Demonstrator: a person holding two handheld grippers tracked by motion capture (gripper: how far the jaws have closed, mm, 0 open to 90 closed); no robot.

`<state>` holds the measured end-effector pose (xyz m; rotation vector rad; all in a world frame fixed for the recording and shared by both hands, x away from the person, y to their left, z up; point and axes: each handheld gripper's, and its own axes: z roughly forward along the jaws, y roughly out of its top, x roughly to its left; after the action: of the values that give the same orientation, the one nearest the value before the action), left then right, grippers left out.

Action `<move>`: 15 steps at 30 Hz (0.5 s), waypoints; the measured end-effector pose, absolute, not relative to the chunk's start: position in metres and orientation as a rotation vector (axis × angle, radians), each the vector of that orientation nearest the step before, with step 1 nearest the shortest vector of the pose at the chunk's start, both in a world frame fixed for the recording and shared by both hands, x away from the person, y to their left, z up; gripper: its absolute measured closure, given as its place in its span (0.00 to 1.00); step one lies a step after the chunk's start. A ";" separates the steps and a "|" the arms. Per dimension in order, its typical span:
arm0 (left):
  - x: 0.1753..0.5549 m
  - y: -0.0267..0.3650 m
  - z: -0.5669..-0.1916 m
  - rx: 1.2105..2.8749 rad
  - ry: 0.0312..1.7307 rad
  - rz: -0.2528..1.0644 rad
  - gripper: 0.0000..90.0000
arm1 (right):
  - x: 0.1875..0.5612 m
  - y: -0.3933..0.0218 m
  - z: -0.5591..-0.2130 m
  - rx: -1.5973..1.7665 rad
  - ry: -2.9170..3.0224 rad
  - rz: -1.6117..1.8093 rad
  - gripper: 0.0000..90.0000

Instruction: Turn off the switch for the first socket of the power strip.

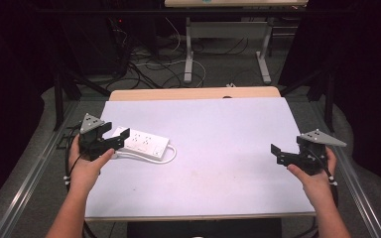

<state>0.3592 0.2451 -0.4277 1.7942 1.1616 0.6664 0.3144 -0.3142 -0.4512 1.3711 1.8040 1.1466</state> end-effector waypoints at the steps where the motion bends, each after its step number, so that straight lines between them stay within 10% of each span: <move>1: 0.361 0.245 -0.428 1.791 1.162 0.654 0.35 | 0.315 -0.314 -0.451 1.369 1.812 1.151 0.06; 15: 0.380 0.238 -0.425 1.797 1.169 0.635 0.35 | 0.315 -0.315 -0.452 1.373 1.803 1.151 0.07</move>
<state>0.3797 0.2380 -0.4252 1.7972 1.1694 0.6354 0.3148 -0.3146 -0.4522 1.3735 1.8028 1.1506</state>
